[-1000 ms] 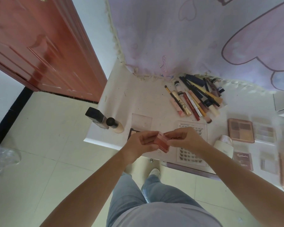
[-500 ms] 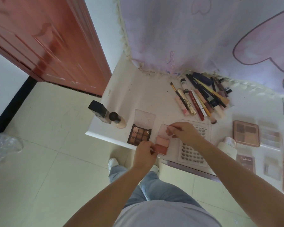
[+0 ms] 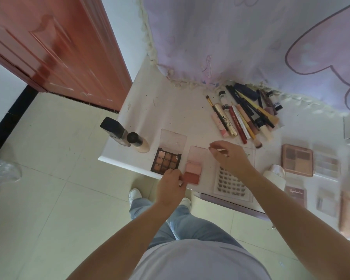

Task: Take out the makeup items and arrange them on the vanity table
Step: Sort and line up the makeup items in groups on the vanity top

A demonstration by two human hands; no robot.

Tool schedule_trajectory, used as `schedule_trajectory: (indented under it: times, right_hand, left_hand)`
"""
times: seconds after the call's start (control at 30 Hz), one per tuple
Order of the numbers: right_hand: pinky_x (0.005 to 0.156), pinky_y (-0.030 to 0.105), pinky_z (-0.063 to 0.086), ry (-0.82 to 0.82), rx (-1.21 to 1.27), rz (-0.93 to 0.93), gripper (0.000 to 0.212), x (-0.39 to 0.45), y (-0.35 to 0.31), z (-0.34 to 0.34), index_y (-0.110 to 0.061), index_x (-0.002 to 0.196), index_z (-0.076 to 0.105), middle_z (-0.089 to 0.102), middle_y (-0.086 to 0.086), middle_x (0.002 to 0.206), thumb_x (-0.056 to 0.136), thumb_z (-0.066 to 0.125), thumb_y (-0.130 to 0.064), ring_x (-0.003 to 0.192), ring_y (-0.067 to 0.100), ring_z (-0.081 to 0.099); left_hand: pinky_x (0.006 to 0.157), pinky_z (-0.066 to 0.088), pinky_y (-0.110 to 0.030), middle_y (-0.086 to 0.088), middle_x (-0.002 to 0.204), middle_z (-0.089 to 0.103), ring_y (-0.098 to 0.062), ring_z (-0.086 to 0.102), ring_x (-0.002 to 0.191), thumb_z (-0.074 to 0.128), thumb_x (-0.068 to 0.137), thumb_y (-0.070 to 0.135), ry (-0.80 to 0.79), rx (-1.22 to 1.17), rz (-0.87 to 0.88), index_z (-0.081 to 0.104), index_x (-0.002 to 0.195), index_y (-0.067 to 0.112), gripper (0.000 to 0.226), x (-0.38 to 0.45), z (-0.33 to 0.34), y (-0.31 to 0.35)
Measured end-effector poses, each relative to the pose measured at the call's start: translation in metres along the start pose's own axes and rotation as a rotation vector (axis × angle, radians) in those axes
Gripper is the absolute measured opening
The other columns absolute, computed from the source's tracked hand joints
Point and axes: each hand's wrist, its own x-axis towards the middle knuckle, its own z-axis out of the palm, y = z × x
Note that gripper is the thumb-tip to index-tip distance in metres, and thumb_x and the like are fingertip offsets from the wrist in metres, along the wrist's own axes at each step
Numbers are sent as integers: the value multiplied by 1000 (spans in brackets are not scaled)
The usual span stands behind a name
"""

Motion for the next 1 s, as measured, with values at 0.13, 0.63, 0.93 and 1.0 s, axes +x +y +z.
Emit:
schedule_trajectory:
  times: [0.13, 0.63, 0.93, 1.0]
  right_hand:
    - [93, 31, 36, 142, -329, 69, 29, -23, 21, -16, -6, 109, 62, 63, 9, 114, 87, 57, -23, 110, 24, 53]
    - [110, 53, 14, 168, -397, 532, 89, -37, 37, 42, -22, 135, 17, -5, 11, 152, 68, 65, -56, 137, 43, 2]
    - [92, 31, 38, 152, 166, 222, 73, -71, 29, -14, -22, 127, 35, 28, -1, 138, 65, 74, -27, 114, 13, 35]
    - [87, 27, 38, 102, 361, 171, 64, -81, 22, -29, -31, 118, 38, 31, -4, 137, 66, 74, -19, 111, 9, 36]
  left_hand:
    - [65, 39, -21, -4, 92, 56, -13, 46, 72, 58, 84, 13, 35, 27, 67, 57, 86, 6, 7, -1, -3, -2]
    - [82, 33, -19, -11, 110, 57, -24, 53, 101, 56, 83, 6, 164, 180, 297, 62, 101, 2, 19, 12, -24, 28]
    - [64, 42, 0, 8, 92, 57, 1, 54, 74, 57, 86, 12, 16, -273, 256, 54, 111, 10, 25, 22, -40, 66]
    - [62, 49, -7, 11, 91, 58, -2, 58, 78, 56, 87, 17, -152, -482, 173, 47, 117, 16, 31, 27, -45, 82]
